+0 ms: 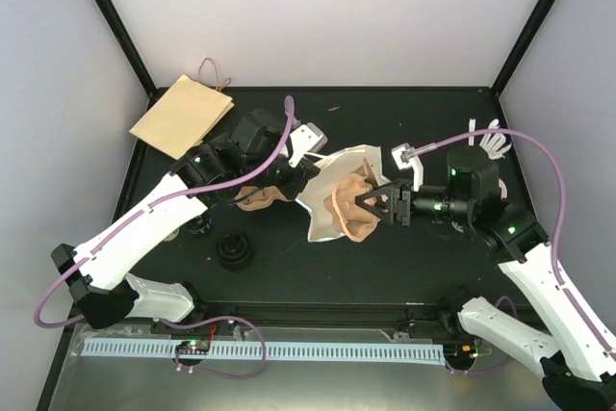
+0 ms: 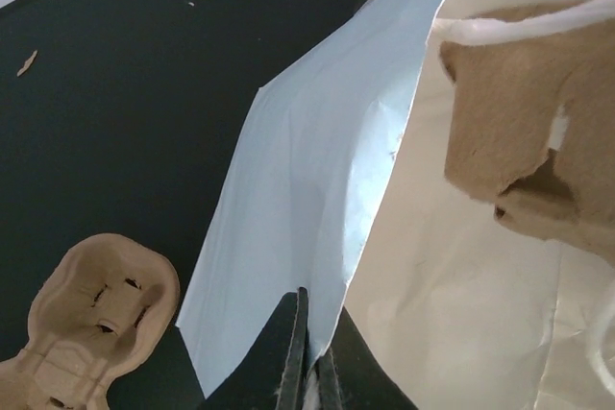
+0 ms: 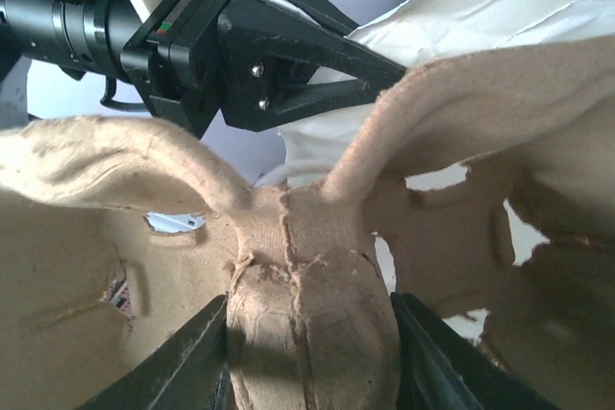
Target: Pack the takeout coffee
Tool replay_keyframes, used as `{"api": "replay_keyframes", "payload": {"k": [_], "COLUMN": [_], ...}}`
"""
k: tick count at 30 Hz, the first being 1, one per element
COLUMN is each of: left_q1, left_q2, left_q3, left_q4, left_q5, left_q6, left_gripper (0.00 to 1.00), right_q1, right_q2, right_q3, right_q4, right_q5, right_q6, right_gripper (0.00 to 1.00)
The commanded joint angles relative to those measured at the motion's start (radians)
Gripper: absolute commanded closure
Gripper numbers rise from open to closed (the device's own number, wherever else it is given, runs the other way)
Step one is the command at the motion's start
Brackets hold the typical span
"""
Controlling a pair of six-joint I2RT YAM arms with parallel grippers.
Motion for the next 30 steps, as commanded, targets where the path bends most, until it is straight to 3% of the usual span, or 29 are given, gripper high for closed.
{"api": "replay_keyframes", "payload": {"k": [1, 7, 19, 30], "left_q1": [0.004, 0.004, 0.004, 0.006], "left_q2": [-0.013, 0.017, 0.066, 0.136], "left_q3": [0.013, 0.021, 0.052, 0.106], "left_q4": [-0.009, -0.040, -0.082, -0.138], "left_q5": [0.029, 0.114, 0.221, 0.237], "left_q6": [0.014, 0.031, 0.021, -0.030], "left_gripper": [0.98, 0.98, 0.98, 0.99], "right_q1": [-0.004, -0.004, 0.052, 0.289], "right_q2": [0.012, 0.062, 0.119, 0.214], "right_q3": [0.083, 0.117, 0.168, 0.186], "right_q4": [-0.173, -0.281, -0.300, -0.362], "right_q5": [0.073, 0.206, 0.417, 0.774], "right_q6": [-0.143, -0.224, -0.224, -0.234], "right_gripper": [0.56, 0.56, 0.56, 0.54]}}
